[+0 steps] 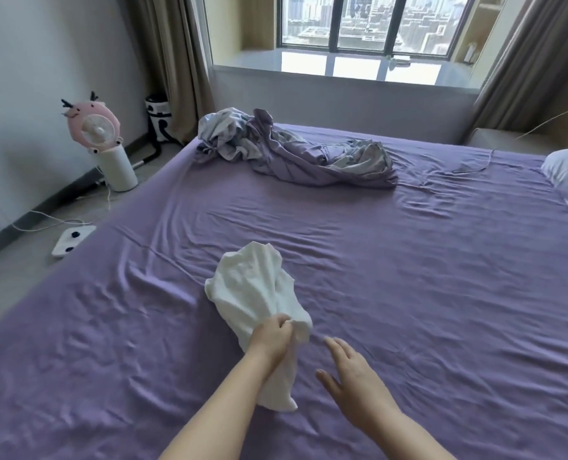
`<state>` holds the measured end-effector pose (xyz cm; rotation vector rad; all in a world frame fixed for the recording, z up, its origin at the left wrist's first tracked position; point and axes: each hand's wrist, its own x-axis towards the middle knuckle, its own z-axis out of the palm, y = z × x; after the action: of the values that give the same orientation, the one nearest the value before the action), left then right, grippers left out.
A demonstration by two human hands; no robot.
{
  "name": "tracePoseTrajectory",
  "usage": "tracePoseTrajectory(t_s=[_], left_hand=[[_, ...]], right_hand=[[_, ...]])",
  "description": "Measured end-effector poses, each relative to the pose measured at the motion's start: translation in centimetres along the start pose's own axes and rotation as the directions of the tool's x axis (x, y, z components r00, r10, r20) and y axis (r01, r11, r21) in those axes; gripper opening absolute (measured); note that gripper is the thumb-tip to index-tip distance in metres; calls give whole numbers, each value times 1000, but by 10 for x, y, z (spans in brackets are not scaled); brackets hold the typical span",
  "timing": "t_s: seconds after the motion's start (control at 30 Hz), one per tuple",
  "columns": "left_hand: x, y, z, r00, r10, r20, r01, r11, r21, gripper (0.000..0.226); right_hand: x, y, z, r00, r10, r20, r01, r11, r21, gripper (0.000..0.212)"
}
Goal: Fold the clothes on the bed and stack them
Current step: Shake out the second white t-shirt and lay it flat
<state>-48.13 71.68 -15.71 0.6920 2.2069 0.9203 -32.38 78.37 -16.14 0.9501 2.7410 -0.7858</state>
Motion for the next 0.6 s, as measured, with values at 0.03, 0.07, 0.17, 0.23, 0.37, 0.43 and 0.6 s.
tracePoseTrajectory(t_s=[0.03,0.07,0.17,0.23,0.37,0.43,0.6], left_hand=[[-5,10,-8,1000,17,17,-16,999,-47,25],[-12,26,-20,999,33,39,-31,997,-70,26],[-35,80,-61,977,145,158,-139,989,-48,10],[-52,118,-86,946,242,214,-254,967,31,15],[-98,190,-119,886,409,218,-429,901,55,10],[-125,219,-130,858,475,196,-499,862,95,8],[-199,271,-155,834,513,204,-546,715,436,29]], right_hand=[[0,0,-11,1000,-3,-23,3,999,37,64],[-1,-1,-22,999,-13,-39,16,998,68,67],[-3,-14,-62,996,-49,-76,61,985,162,78],[-9,-29,-89,989,-88,-116,113,966,234,82],[-35,-60,-141,955,-144,-257,231,910,346,36],[-60,-72,-169,939,-105,-327,246,870,427,9],[-130,-74,-233,927,-40,-373,258,791,556,36]])
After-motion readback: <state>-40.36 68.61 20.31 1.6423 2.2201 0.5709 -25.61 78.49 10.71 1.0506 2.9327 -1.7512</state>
